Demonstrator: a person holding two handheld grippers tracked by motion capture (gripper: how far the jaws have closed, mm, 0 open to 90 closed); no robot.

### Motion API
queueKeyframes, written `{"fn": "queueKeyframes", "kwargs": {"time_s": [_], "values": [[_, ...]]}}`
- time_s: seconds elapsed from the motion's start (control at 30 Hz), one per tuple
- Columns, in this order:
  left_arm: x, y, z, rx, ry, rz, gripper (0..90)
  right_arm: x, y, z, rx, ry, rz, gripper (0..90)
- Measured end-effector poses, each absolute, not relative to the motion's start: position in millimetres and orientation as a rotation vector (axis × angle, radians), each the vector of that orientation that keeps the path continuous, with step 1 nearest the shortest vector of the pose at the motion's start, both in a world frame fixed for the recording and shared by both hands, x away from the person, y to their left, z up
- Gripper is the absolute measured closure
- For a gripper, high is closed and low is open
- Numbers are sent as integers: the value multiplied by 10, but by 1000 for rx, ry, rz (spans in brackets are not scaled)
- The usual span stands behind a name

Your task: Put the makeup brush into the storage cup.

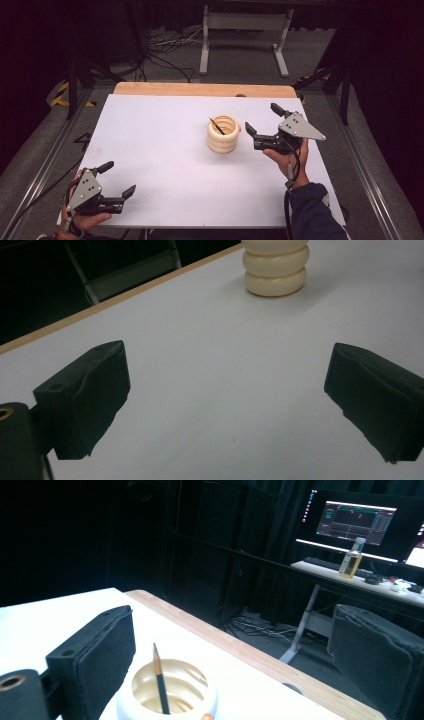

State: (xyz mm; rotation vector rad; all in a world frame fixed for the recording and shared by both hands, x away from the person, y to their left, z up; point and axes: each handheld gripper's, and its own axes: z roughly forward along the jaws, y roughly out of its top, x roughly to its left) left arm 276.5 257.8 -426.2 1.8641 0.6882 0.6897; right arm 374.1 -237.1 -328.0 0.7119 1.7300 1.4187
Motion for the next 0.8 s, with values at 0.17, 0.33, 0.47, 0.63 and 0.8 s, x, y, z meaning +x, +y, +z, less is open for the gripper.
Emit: {"fn": "queueKeyframes", "kwargs": {"time_s": [0.17,0.33,0.47,0.63,0.8], "values": [[2768,2575,-4263,1865,690,690,52,3697,-2436,-3291,706,1732,1410,56],[2765,2574,-4262,1864,690,692,52,3648,-2479,-3292,702,1716,1406,57],[2765,2576,-4263,1865,690,693,52,3621,-2496,-3295,697,1714,1405,58],[2765,2578,-4262,1866,690,694,52,3563,-2512,-3314,678,1721,1383,57],[2763,2575,-4261,1867,688,696,52,3522,-2557,-3349,672,1732,1362,55]]}}
